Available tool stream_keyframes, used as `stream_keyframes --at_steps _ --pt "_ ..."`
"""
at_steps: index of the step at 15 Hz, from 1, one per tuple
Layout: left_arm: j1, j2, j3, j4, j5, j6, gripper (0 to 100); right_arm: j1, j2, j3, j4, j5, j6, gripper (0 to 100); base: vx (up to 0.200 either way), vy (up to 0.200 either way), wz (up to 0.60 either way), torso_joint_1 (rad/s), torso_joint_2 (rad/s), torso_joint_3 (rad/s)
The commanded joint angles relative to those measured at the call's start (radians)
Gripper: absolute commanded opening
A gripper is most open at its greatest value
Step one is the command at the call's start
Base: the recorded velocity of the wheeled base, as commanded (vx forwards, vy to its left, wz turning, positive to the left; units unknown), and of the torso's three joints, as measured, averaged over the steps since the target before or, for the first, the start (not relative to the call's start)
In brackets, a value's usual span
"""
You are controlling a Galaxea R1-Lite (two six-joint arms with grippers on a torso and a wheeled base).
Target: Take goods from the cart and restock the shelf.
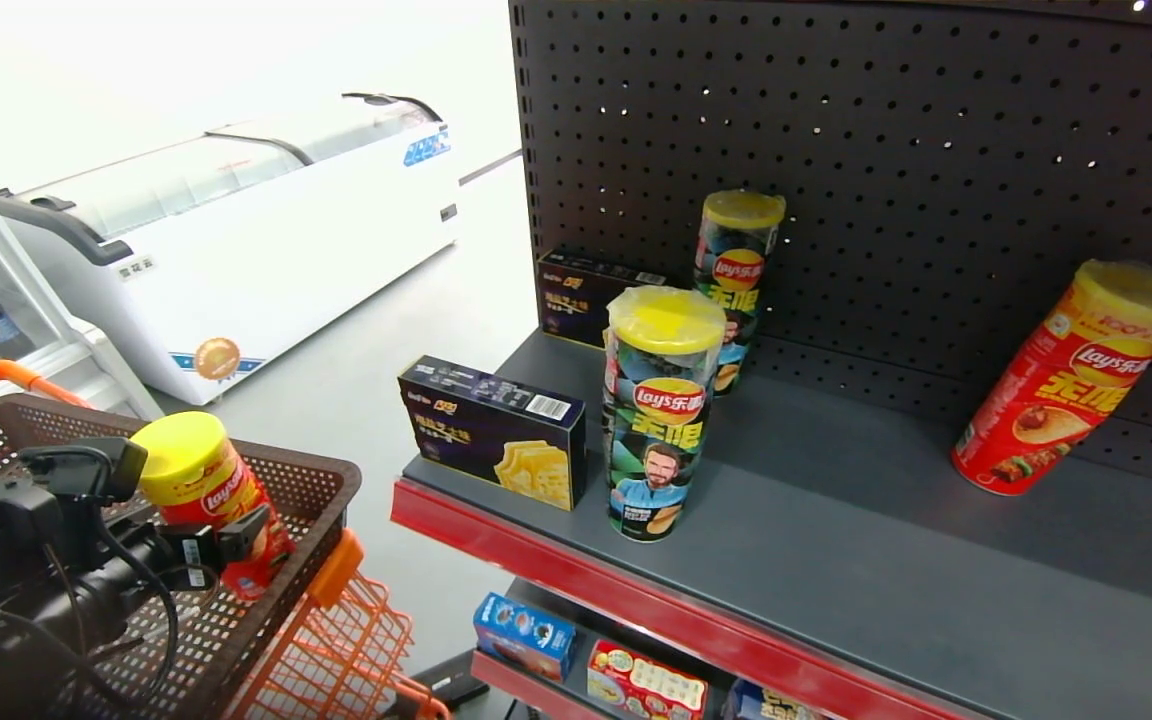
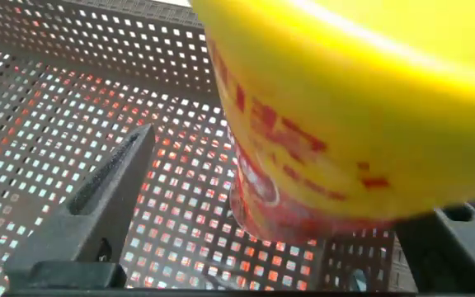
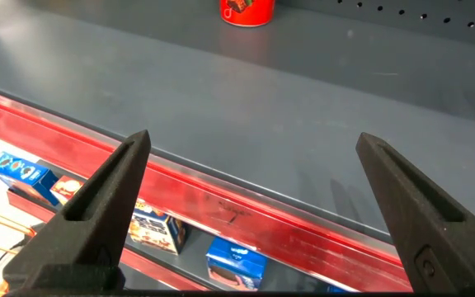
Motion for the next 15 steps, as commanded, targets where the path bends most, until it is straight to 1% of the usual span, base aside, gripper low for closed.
stream_keyframes --at_steps 1,6,7,9,14,15 --pt "0.000 0.021 -0.017 0.001 0.000 0.000 100 0.000 0.001 0.000 0.000 0.000 0.000 100 0.000 0.000 0.00 0.000 0.00 0.000" --pt "-0.017 0.049 -0.054 0.010 0.000 0.000 100 -0.002 0.001 0.000 0.000 0.000 0.000 100 0.000 0.000 0.00 0.000 0.00 0.000" --pt "-0.022 0.055 -0.061 0.006 0.000 0.000 0 0.000 0.001 0.000 -0.002 0.000 0.000 100 0.000 0.000 0.00 0.000 0.00 0.000" --pt "-0.029 0.060 -0.086 0.012 0.000 0.003 0 0.000 0.001 0.000 0.000 0.000 -0.002 100 0.000 0.000 0.00 0.000 0.00 0.000" --pt "-0.034 0.052 -0.092 0.004 -0.001 0.008 0 0.000 0.001 0.000 0.000 0.000 0.000 100 0.000 0.000 0.00 0.000 0.00 0.000" --pt "-0.042 0.018 -0.092 0.006 -0.001 0.006 0 0.000 0.001 0.000 0.000 0.000 0.000 100 0.000 0.000 0.00 0.000 0.00 0.000"
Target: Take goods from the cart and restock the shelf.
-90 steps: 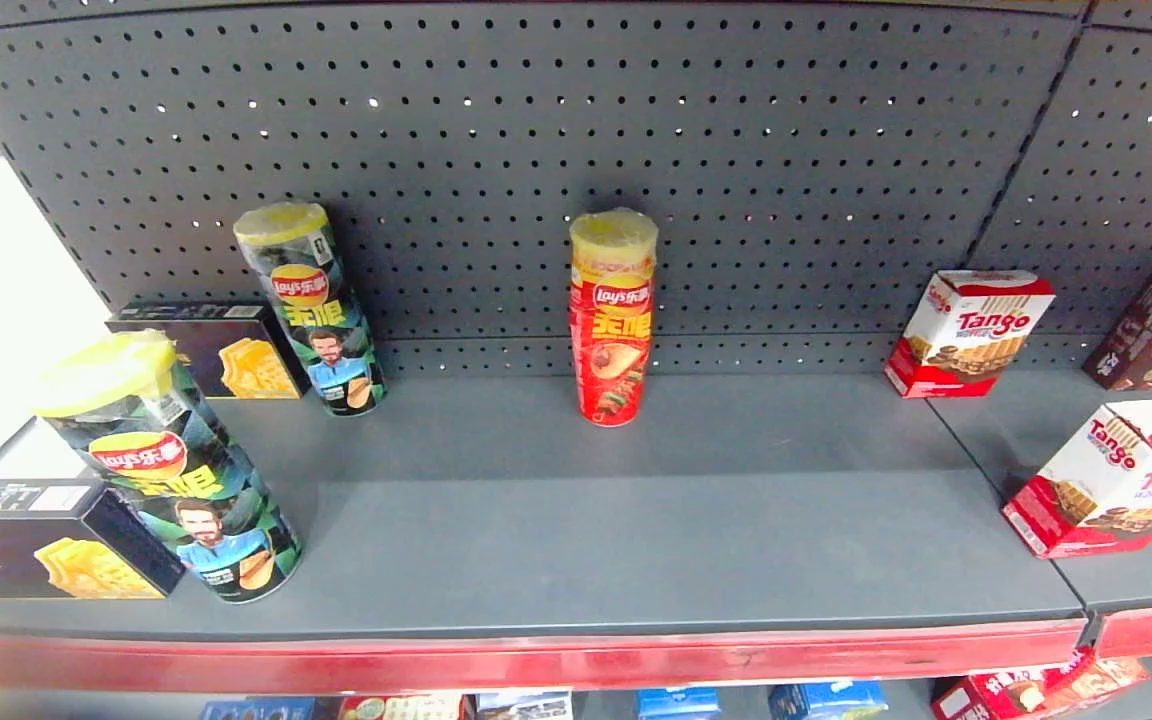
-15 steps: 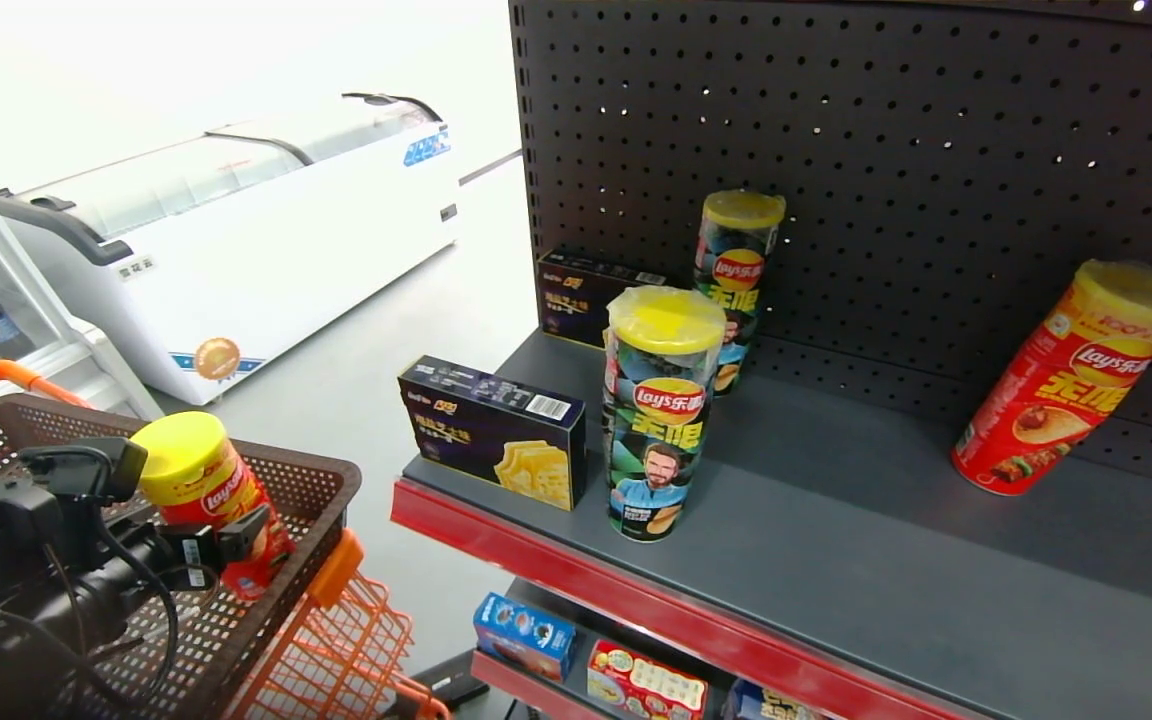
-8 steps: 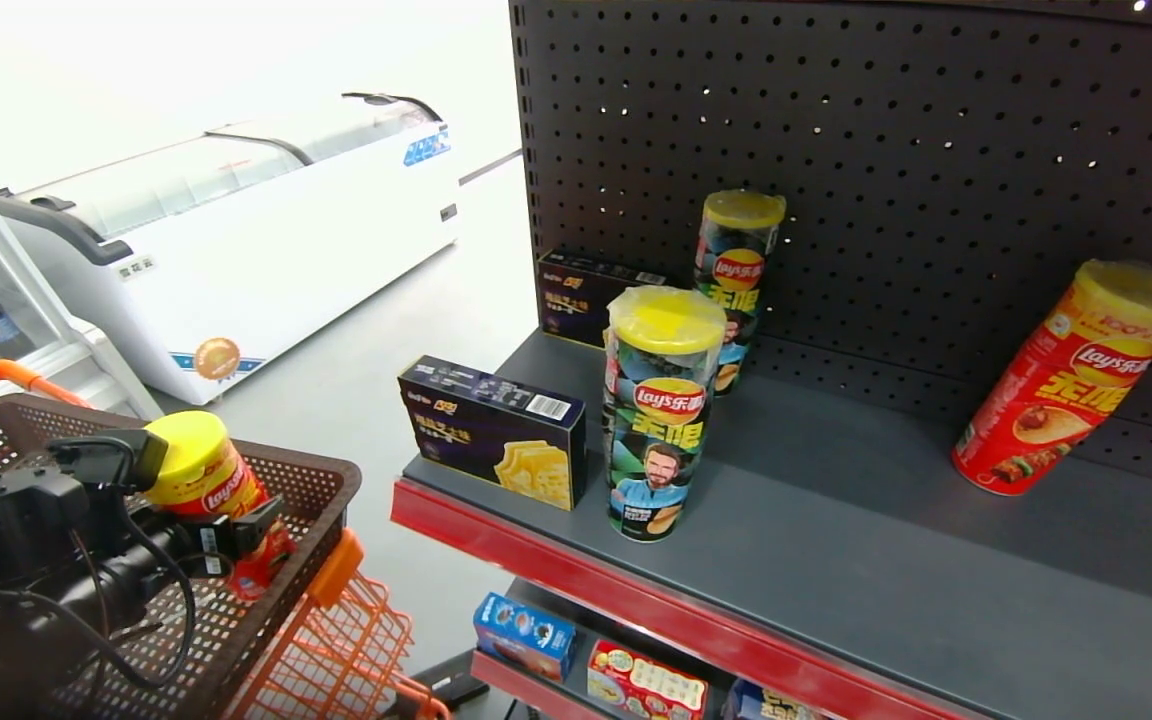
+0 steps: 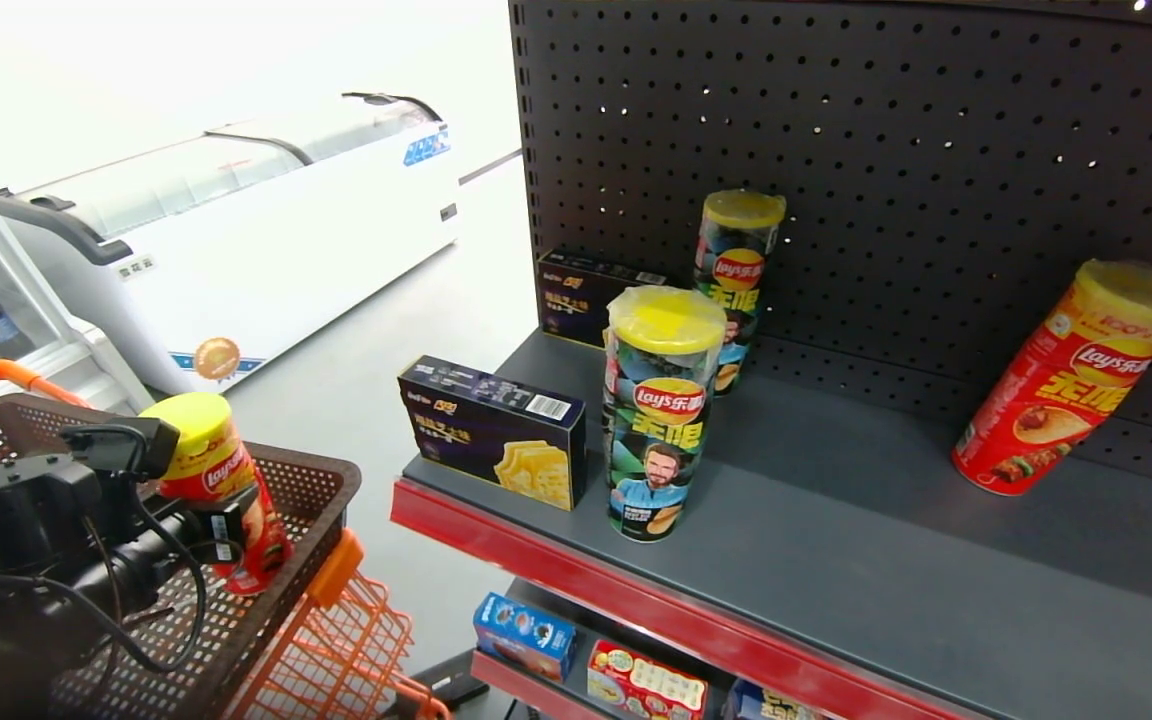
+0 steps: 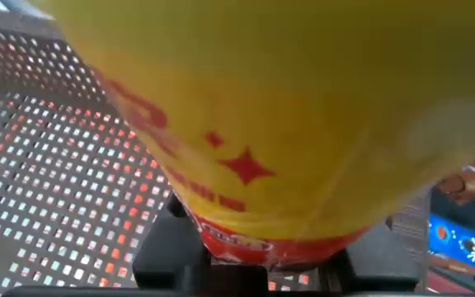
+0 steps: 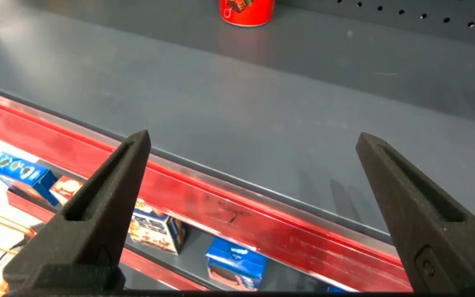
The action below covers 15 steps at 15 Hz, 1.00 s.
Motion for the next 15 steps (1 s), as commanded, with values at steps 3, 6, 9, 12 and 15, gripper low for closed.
stream_keyframes --at_steps 3,6,9,12,15 --pt "-0.020 -0.158 0.011 0.038 -0.005 -0.001 0 0.000 0.001 0.000 0.000 0.000 0.000 100 0.000 0.000 0.00 0.000 0.00 0.000" --pt "-0.044 -0.317 0.007 0.222 -0.028 -0.006 0 0.000 0.001 0.000 0.000 0.000 -0.002 100 0.000 0.000 0.00 0.000 0.00 0.000" --pt "-0.052 -0.389 0.010 0.220 -0.045 -0.012 0 0.000 0.001 0.000 0.000 0.000 0.000 100 0.000 0.000 0.00 0.000 0.00 0.000" --pt "-0.120 -0.538 -0.004 0.291 -0.060 -0.023 0 0.000 0.001 0.000 0.000 0.000 0.000 100 0.000 0.000 0.00 0.000 0.00 0.000" --pt "-0.212 -0.606 -0.025 0.364 -0.062 -0.023 0 0.000 0.001 0.000 0.000 0.000 0.000 100 0.000 0.000 0.00 0.000 0.00 0.000"
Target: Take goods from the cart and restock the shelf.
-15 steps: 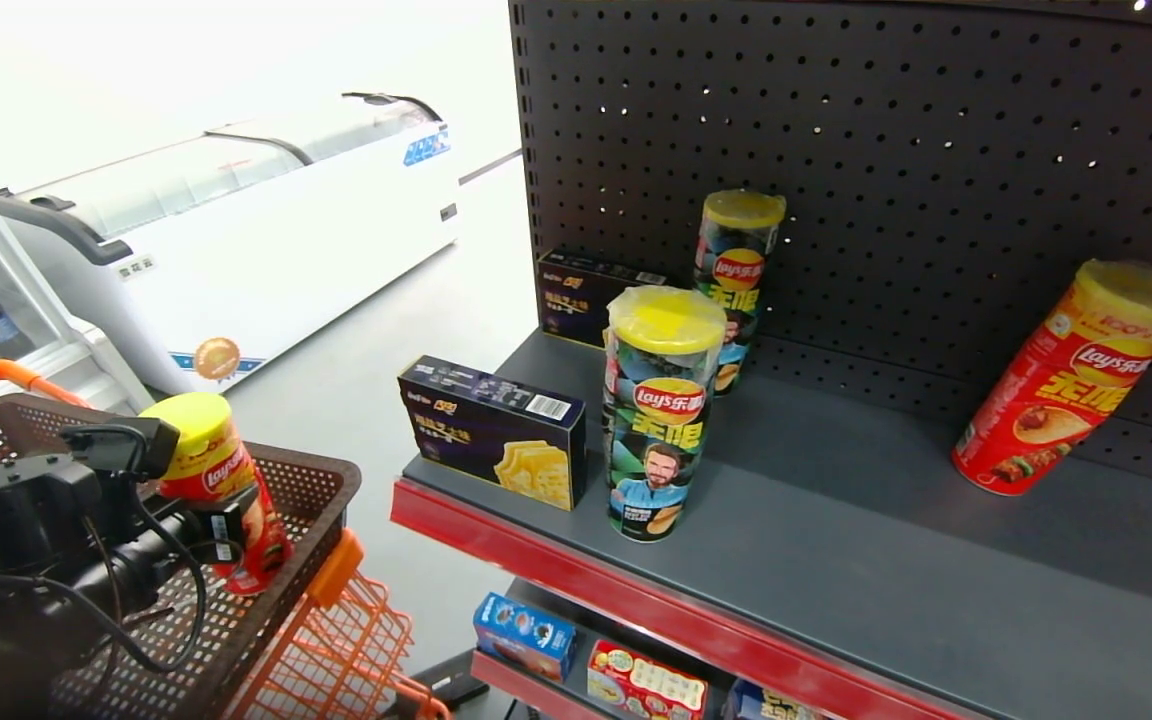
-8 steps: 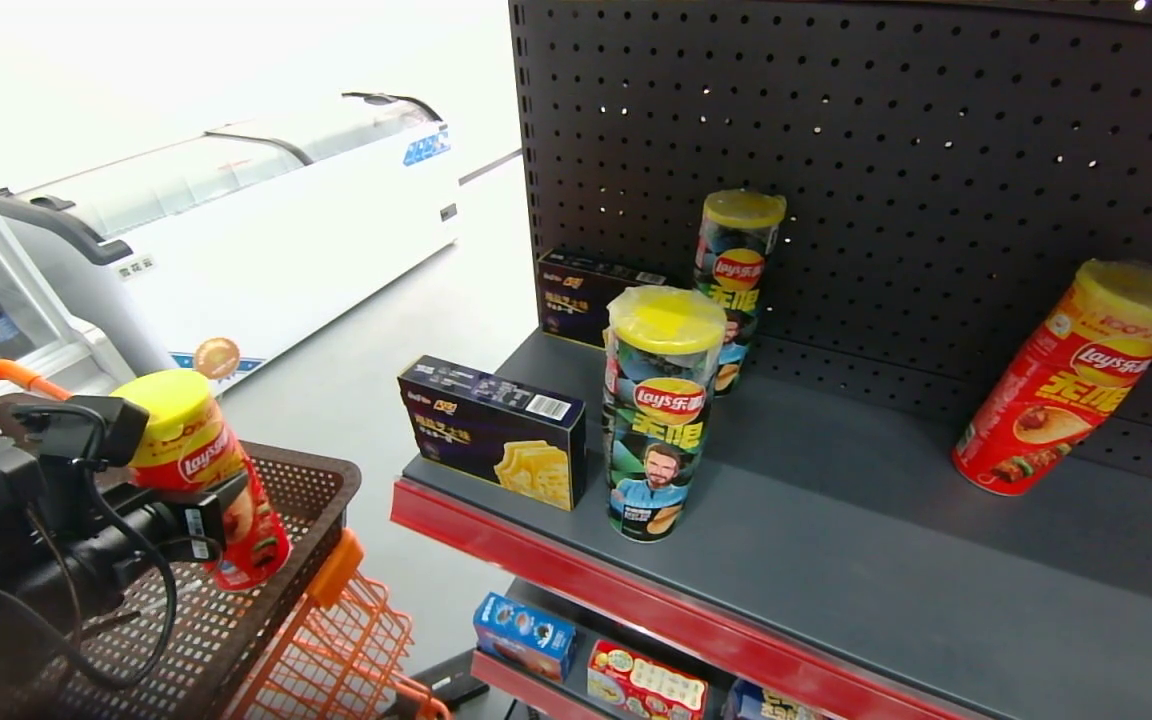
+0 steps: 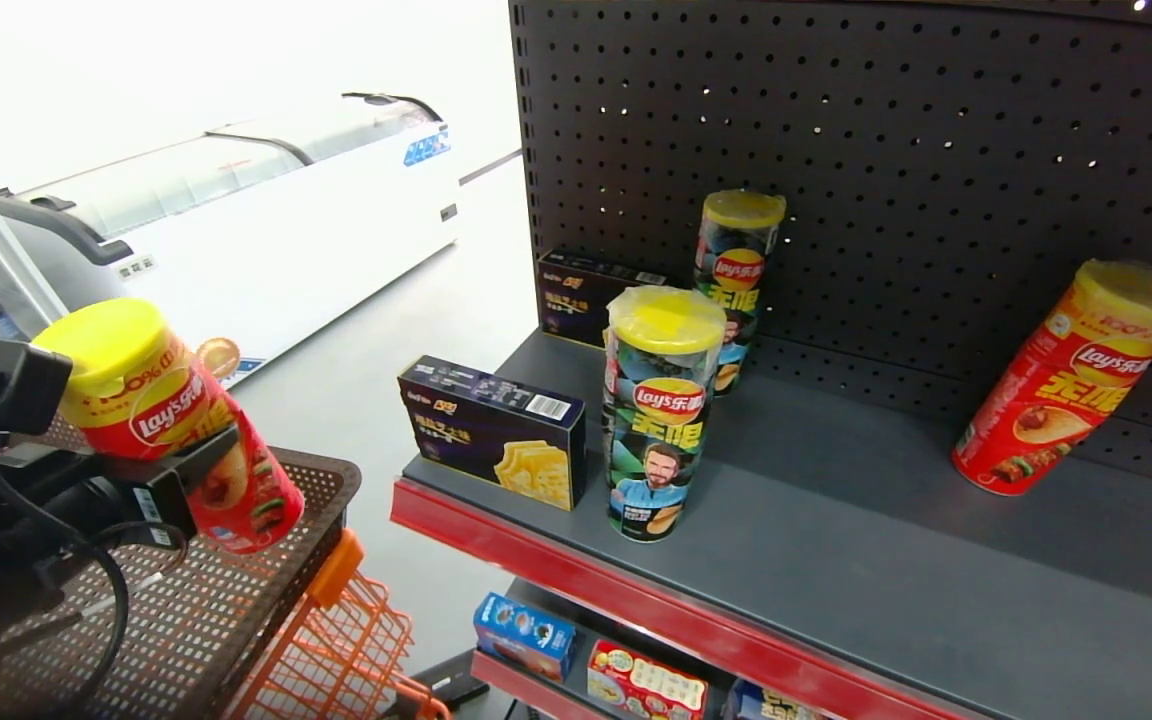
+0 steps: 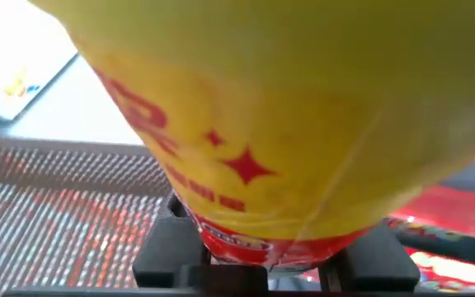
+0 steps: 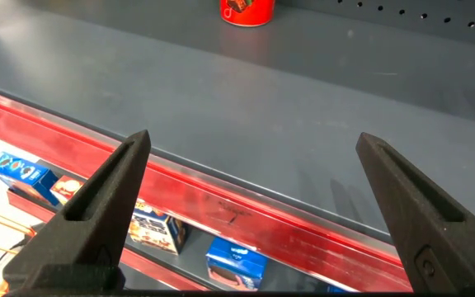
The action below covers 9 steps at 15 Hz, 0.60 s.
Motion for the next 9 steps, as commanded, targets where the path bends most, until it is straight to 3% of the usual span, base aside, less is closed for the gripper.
stream_keyframes --at_steps 1,2,4,5,7,9 --pt "-0.083 -0.080 -0.001 0.002 -0.006 -0.003 0 0.000 0.001 0.000 0.000 -0.001 0.000 100 0.000 0.000 0.00 0.000 0.00 0.000" --pt "-0.135 -0.082 -0.003 -0.002 -0.006 -0.004 0 0.000 0.001 0.000 0.000 -0.001 0.000 100 0.000 0.000 0.00 0.000 0.00 0.000" --pt "-0.144 -0.083 -0.007 -0.002 -0.013 -0.003 0 0.000 0.001 0.000 0.000 0.000 0.000 100 0.000 0.000 0.00 0.000 0.00 0.000" --pt "-0.184 -0.085 0.002 -0.001 -0.052 -0.007 0 0.000 0.001 0.000 0.000 0.000 0.000 100 0.000 0.000 0.00 0.000 0.00 0.000" --pt "-0.193 -0.116 0.003 0.005 -0.129 -0.026 0 0.000 0.001 0.000 0.000 0.000 0.000 100 0.000 0.000 0.00 0.000 0.00 0.000" --pt "-0.195 -0.119 -0.001 0.014 -0.155 -0.026 0 0.000 0.001 0.000 0.000 0.000 0.000 100 0.000 0.000 0.00 0.000 0.00 0.000"
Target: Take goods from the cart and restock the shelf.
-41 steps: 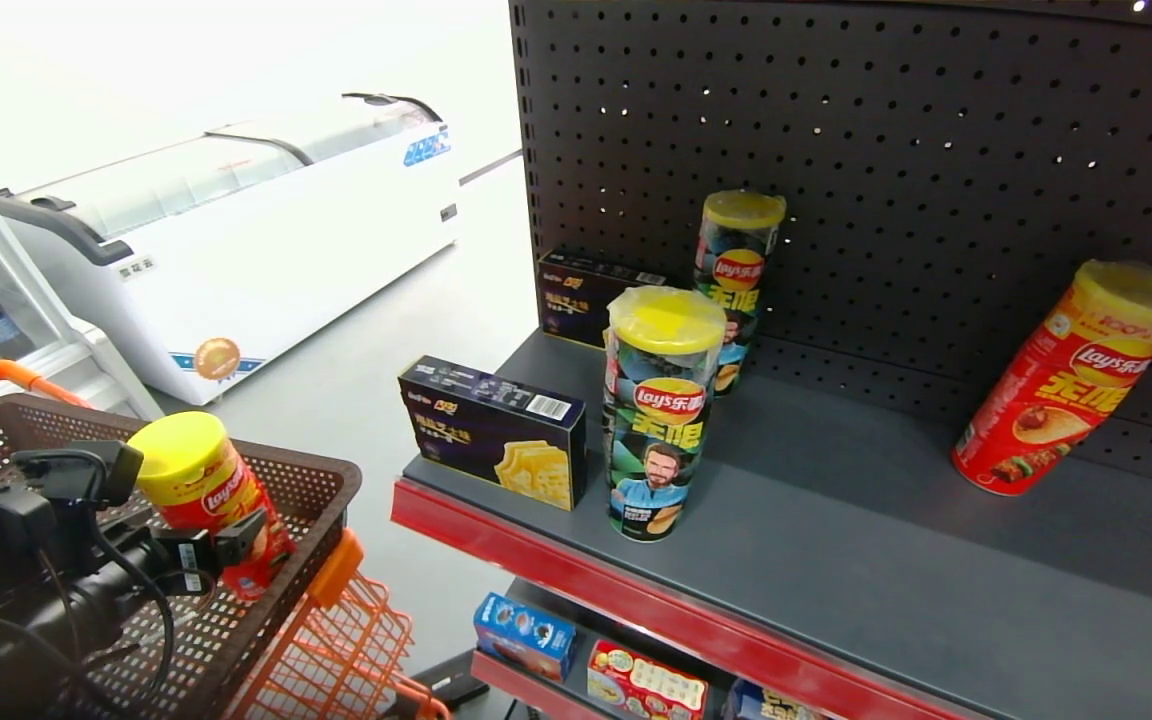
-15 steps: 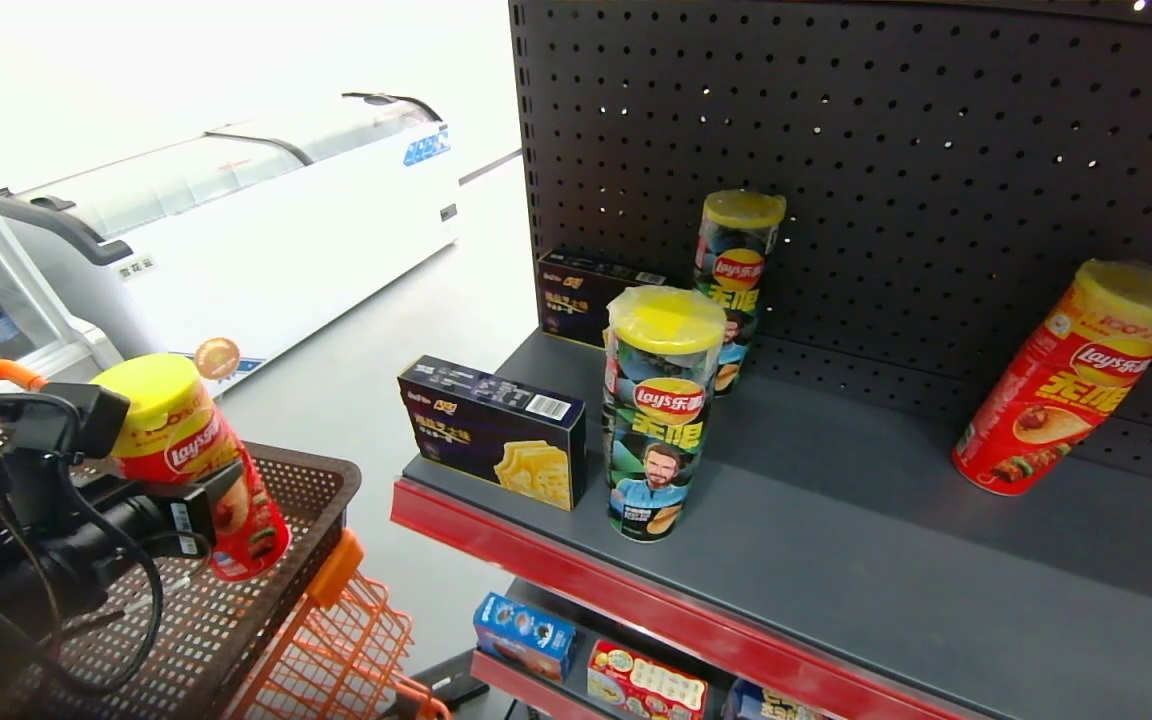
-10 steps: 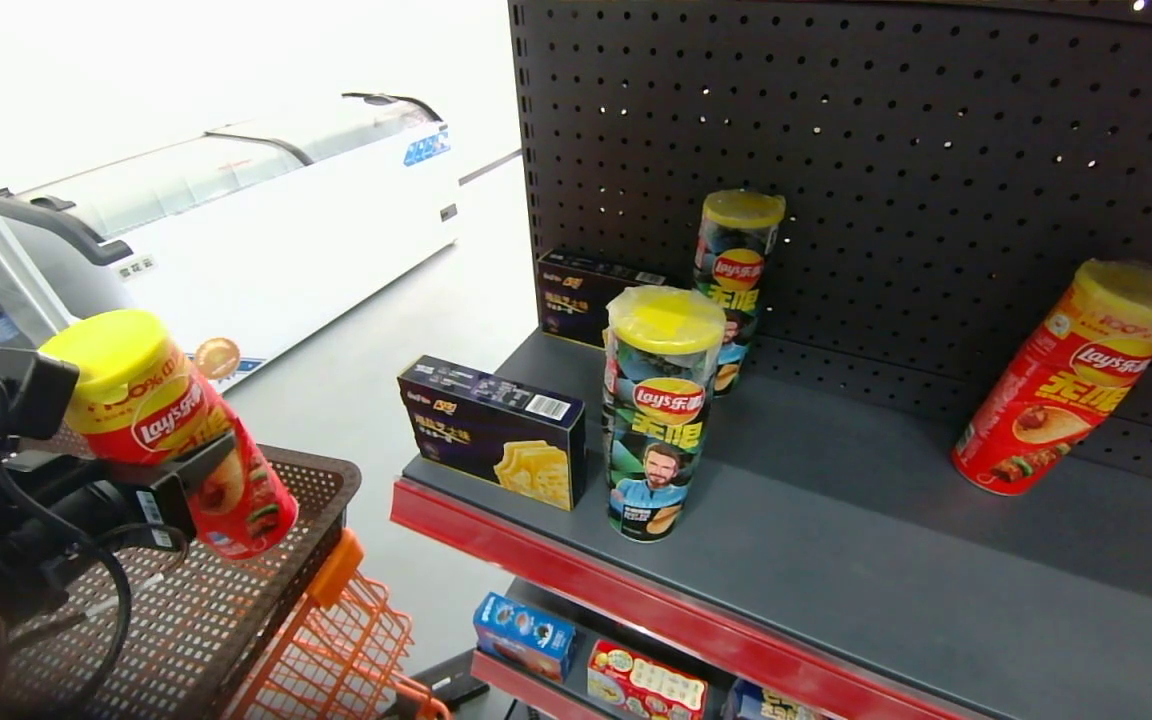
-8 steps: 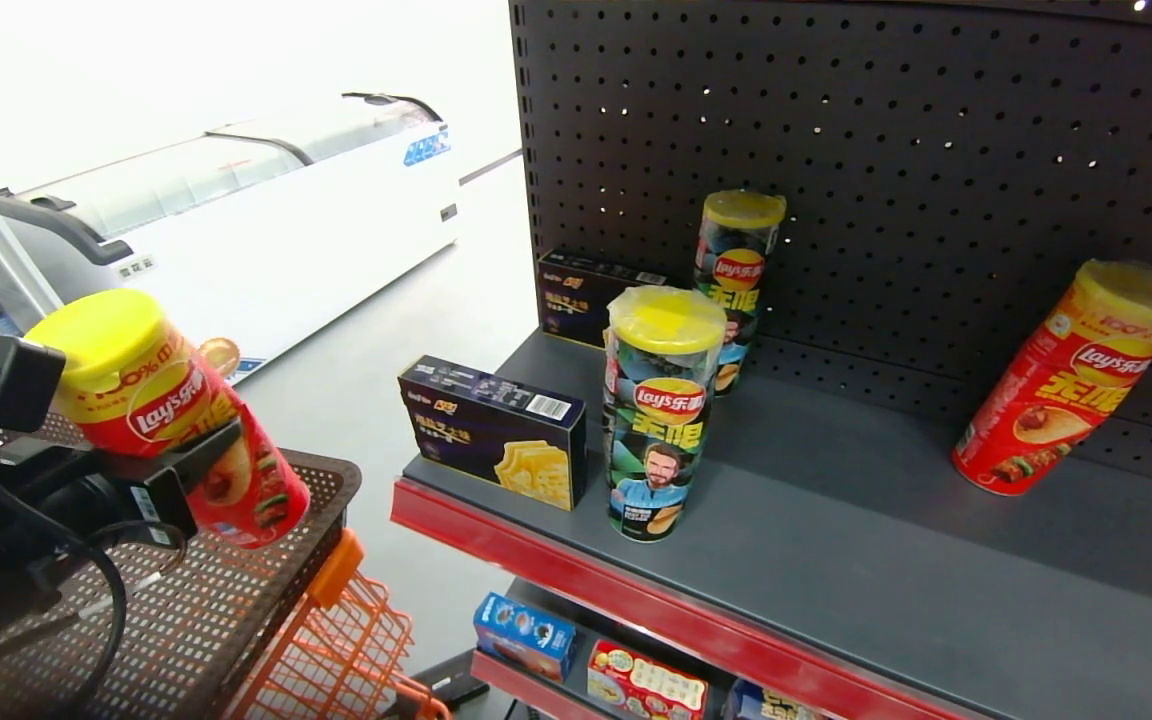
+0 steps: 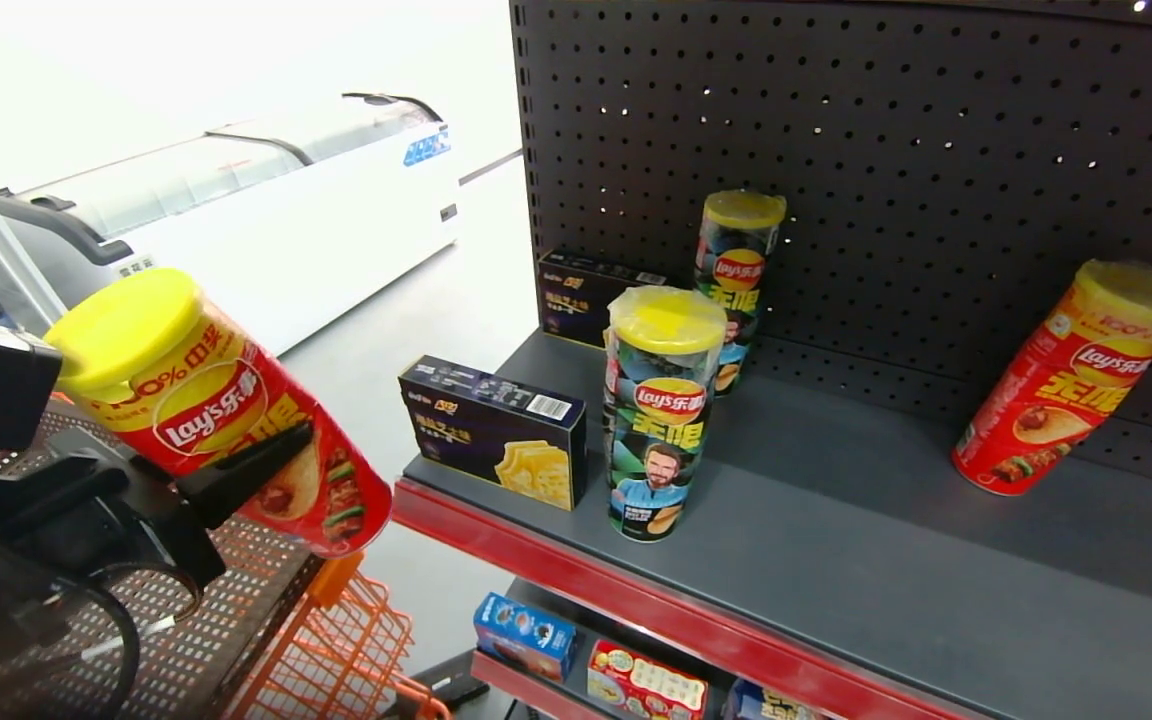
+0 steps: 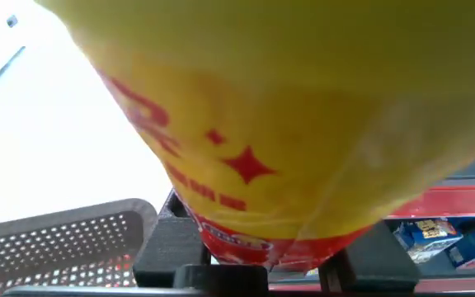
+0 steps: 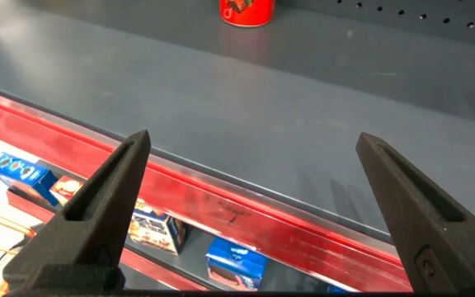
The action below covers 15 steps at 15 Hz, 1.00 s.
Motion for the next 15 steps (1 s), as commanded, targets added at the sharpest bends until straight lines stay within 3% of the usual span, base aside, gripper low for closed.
stream_keyframes --at_steps 1,4,7,10,15 --pt "-0.007 -0.020 0.009 0.014 -0.001 0.000 0 -0.001 0.001 0.000 0.000 0.000 0.000 100 0.000 0.000 0.00 0.000 0.00 0.000" --pt "-0.092 -0.117 -0.001 0.161 -0.001 0.001 0 0.000 0.001 0.000 0.000 -0.001 0.000 100 0.000 0.000 0.00 0.000 0.00 0.000" --pt "-0.099 -0.215 -0.047 0.342 -0.008 0.000 0 -0.001 0.001 0.000 0.000 0.000 0.000 100 0.000 0.000 0.00 0.000 0.00 0.000" --pt "-0.151 -0.263 -0.088 0.471 -0.008 0.000 0 0.000 0.001 0.000 0.000 0.000 0.000 100 0.000 0.000 0.00 0.000 0.00 0.000" --pt "-0.236 -0.252 -0.105 0.477 -0.019 0.001 0 0.000 0.001 0.000 0.000 0.002 -0.003 100 0.000 0.000 0.00 0.000 0.00 0.000"
